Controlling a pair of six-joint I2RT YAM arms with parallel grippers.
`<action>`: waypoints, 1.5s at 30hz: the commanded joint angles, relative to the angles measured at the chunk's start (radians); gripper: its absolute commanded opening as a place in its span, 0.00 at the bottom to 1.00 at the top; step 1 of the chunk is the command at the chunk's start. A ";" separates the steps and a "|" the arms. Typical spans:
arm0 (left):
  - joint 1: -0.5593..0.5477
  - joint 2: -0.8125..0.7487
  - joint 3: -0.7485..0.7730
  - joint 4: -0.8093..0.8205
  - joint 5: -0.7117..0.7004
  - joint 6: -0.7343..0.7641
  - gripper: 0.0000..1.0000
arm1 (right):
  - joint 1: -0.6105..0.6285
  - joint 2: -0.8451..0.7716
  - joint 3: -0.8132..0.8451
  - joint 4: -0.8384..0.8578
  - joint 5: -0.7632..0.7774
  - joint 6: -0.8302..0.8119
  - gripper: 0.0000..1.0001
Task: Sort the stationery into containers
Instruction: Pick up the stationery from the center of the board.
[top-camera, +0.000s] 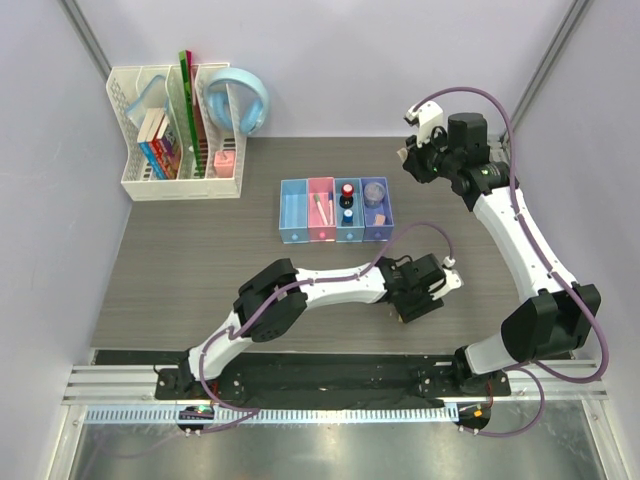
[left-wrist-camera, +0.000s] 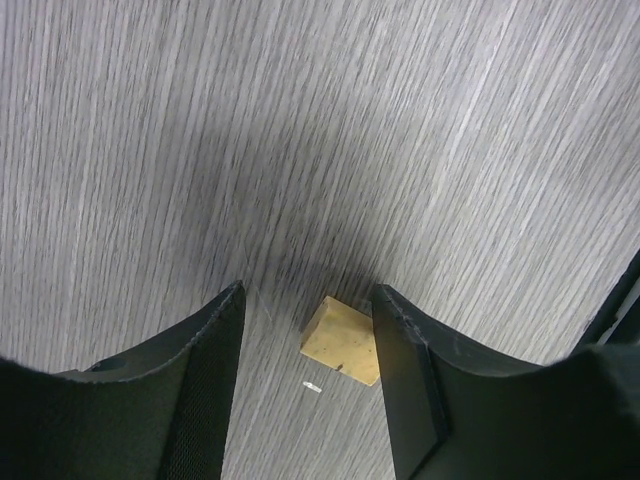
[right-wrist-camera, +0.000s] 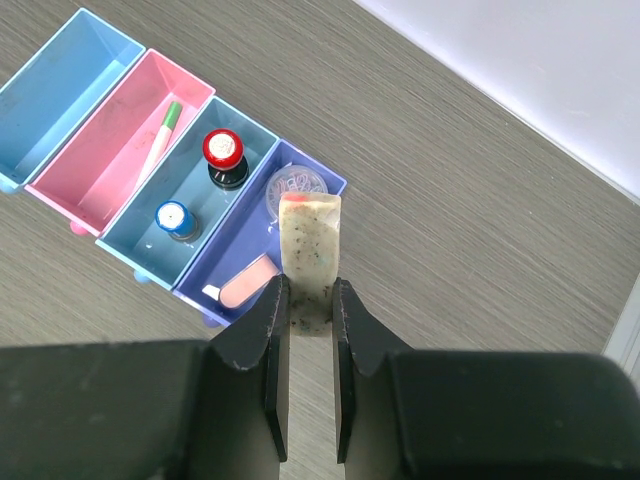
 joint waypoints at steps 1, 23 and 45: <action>0.011 0.055 -0.038 -0.210 -0.010 0.015 0.54 | 0.000 -0.033 0.013 0.046 0.006 0.006 0.02; 0.011 0.046 -0.078 -0.224 0.083 0.060 0.12 | 0.023 -0.023 0.016 0.048 0.017 0.012 0.02; 0.347 -0.416 -0.384 -0.210 0.002 0.106 0.00 | 0.130 0.220 0.146 0.137 -0.064 0.067 0.01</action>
